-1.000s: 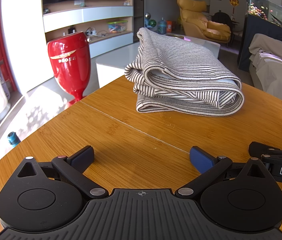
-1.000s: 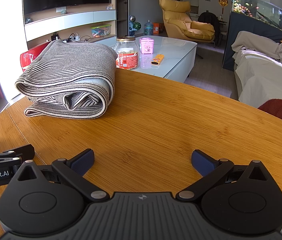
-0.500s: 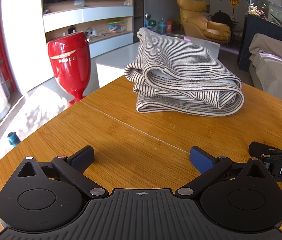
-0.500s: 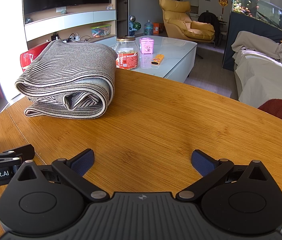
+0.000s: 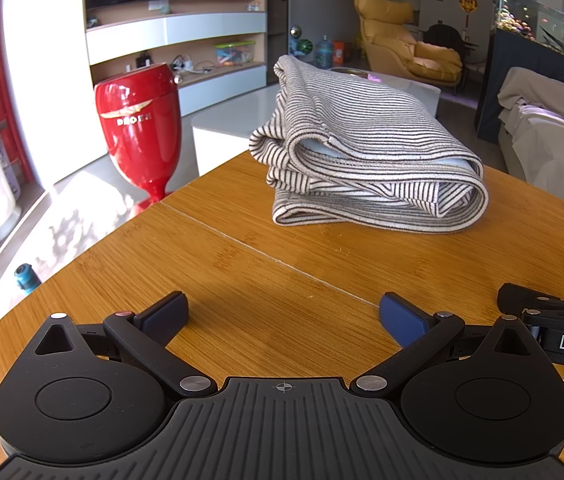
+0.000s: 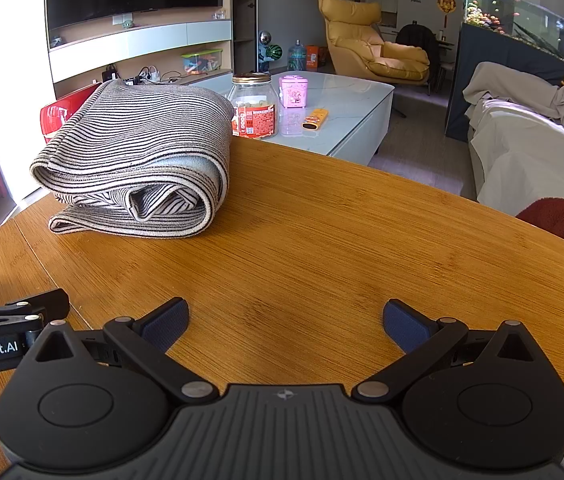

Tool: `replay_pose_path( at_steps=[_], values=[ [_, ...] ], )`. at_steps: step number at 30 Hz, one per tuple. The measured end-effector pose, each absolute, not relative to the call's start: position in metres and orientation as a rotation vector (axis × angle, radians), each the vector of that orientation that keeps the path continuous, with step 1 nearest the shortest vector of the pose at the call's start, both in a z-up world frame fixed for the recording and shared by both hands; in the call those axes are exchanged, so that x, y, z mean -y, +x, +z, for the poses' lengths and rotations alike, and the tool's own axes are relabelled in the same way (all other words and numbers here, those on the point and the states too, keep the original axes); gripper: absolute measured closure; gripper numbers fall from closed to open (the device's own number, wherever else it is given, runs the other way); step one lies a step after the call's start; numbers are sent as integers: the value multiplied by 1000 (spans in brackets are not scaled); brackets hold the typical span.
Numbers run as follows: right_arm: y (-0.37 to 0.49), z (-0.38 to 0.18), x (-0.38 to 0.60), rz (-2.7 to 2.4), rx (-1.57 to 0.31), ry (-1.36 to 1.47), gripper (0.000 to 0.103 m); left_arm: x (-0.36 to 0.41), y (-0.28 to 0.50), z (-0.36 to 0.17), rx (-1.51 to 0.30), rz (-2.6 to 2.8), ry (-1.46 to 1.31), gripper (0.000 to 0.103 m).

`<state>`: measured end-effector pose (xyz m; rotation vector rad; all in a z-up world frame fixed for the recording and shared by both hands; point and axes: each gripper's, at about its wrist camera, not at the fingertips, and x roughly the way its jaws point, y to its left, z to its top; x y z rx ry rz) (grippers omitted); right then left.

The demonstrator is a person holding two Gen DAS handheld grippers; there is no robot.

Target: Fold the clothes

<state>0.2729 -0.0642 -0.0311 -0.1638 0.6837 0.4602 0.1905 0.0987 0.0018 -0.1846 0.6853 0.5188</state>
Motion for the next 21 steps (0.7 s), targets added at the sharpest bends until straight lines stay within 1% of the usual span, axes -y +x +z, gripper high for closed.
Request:
replay_pose_path(
  at_steps=[21],
  values=[
    [276,-32,60,447,-683,-160,0,-98,191,2,-684,520,-184,0]
  ],
)
